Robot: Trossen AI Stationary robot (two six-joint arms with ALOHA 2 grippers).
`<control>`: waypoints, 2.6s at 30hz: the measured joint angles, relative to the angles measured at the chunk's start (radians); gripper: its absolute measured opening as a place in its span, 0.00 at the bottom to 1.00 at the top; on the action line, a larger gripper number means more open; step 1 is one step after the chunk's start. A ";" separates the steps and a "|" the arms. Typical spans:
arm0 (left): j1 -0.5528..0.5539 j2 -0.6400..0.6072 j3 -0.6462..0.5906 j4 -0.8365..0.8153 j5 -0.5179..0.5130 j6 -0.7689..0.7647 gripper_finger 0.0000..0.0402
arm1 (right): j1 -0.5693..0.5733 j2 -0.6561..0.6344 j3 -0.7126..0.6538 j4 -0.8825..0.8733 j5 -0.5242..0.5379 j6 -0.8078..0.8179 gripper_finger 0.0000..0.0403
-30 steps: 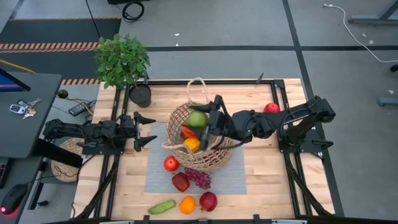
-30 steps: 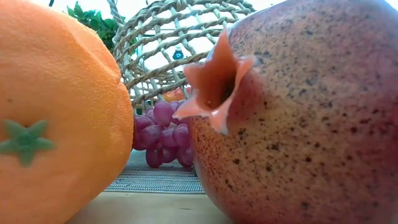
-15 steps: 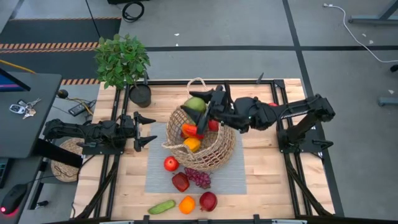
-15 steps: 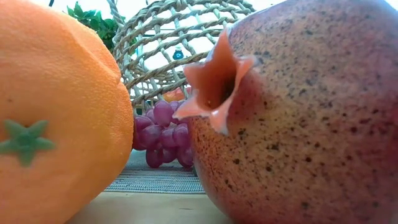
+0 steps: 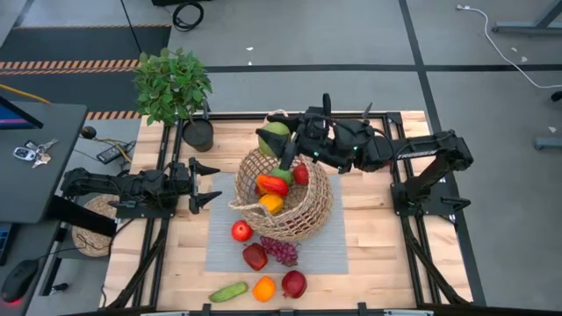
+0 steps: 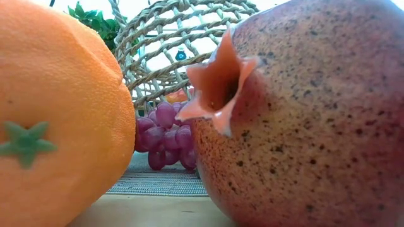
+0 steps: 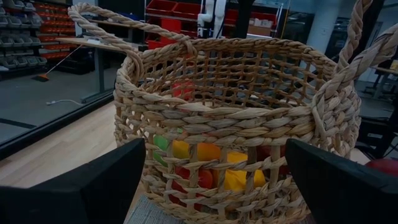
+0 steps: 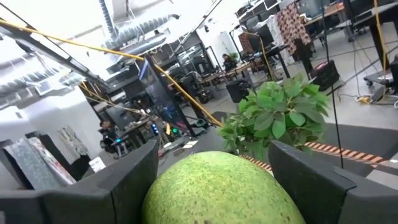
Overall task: Build produce basket
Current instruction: Put the pear into the basket
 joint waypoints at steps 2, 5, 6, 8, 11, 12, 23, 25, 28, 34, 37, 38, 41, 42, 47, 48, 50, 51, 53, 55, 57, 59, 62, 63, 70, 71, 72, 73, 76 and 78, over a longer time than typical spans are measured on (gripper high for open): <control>0.000 0.000 0.000 0.000 0.000 0.000 0.98 | 0.000 0.000 0.000 0.000 0.000 -0.007 0.75; 0.000 0.000 0.000 0.000 0.000 0.000 0.98 | 0.001 0.000 0.000 0.000 -0.001 -0.013 0.75; 0.000 0.000 0.000 0.000 0.000 0.000 0.98 | 0.002 0.000 0.000 0.000 -0.001 -0.014 0.75; 0.000 0.000 0.000 0.000 0.000 0.000 0.98 | 0.003 0.000 0.000 -0.001 -0.001 -0.018 0.75; 0.000 0.000 0.000 0.000 0.000 0.000 0.98 | 0.003 0.000 0.000 -0.012 -0.013 -0.027 0.75; 0.000 0.000 0.000 0.000 0.000 0.000 0.98 | 0.004 0.000 0.000 -0.020 -0.017 -0.028 0.75; 0.000 0.000 0.000 0.000 0.000 0.000 0.98 | 0.008 0.001 0.000 -0.053 -0.019 -0.032 0.75; 0.000 0.000 0.000 0.000 0.000 0.000 0.98 | 0.011 0.001 0.000 -0.054 -0.019 -0.040 0.75; 0.000 0.000 0.000 0.000 0.000 0.000 0.98 | 0.013 0.001 0.000 -0.073 -0.019 -0.045 0.75; 0.000 0.000 0.000 0.000 0.000 0.000 0.98 | 0.013 0.001 0.000 -0.201 -0.019 -0.045 0.75; 0.000 0.000 0.000 0.000 0.000 0.000 0.98 | 0.013 0.001 0.000 -0.265 -0.018 -0.045 0.75; 0.000 0.000 0.000 0.000 0.000 0.000 0.98 | 0.012 0.001 0.000 -0.283 -0.018 -0.044 0.75; 0.000 0.000 0.000 0.000 0.000 0.000 0.98 | 0.010 0.001 0.000 -0.345 -0.017 -0.028 0.75; 0.000 0.000 0.000 0.000 0.000 0.000 0.98 | 0.008 0.003 0.000 -0.369 -0.017 -0.017 0.75; 0.000 0.000 0.000 0.000 0.000 0.000 0.98 | -0.007 0.042 0.001 -0.450 -0.032 0.069 0.75; 0.000 0.000 0.000 0.001 0.000 0.000 0.98 | -0.011 0.049 0.002 -0.468 -0.050 0.085 0.75; 0.000 0.000 0.000 0.003 0.000 0.000 0.98 | -0.017 0.070 0.000 -0.491 -0.081 0.108 0.75; 0.000 0.000 0.000 -0.001 0.000 0.000 0.98 | -0.019 0.079 0.000 -0.499 -0.099 0.121 0.75; 0.000 0.001 0.000 0.008 0.000 0.000 0.98 | -0.026 0.097 0.000 -0.526 -0.129 0.148 0.75; 0.000 0.002 0.000 0.004 0.000 0.000 0.98 | -0.035 0.113 0.000 -0.537 -0.155 0.172 0.75; 0.000 0.002 0.000 0.005 0.000 0.000 0.98 | -0.046 0.122 0.000 -0.565 -0.169 0.193 0.75; 0.000 0.002 0.000 0.005 0.000 0.000 0.98 | -0.060 0.137 0.001 -0.565 -0.186 0.212 0.75; 0.000 0.004 0.000 0.005 0.000 0.000 0.98 | -0.076 0.159 0.000 -0.578 -0.224 0.225 0.75; 0.000 0.005 0.000 0.006 0.000 0.000 0.98 | -0.080 0.167 0.000 -0.581 -0.241 0.221 0.75; 0.000 0.007 0.000 0.000 0.001 0.000 0.98 | -0.092 0.245 0.000 -0.647 -0.332 0.212 0.76; 0.000 0.006 0.000 0.001 0.000 0.000 0.98 | -0.095 0.251 0.000 -0.656 -0.347 0.213 0.76; 0.000 0.006 0.000 0.000 0.000 0.000 0.98 | -0.097 0.259 0.000 -0.664 -0.359 0.216 0.76; 0.000 0.006 0.000 0.000 0.000 0.000 0.98 | -0.101 0.265 0.000 -0.663 -0.372 0.217 0.76; 0.000 0.006 0.000 0.000 0.000 0.000 0.98 | -0.106 0.282 0.000 -0.678 -0.400 0.217 0.76; 0.000 0.006 0.000 0.000 0.000 0.000 0.98 | -0.105 0.283 0.000 -0.681 -0.409 0.199 0.76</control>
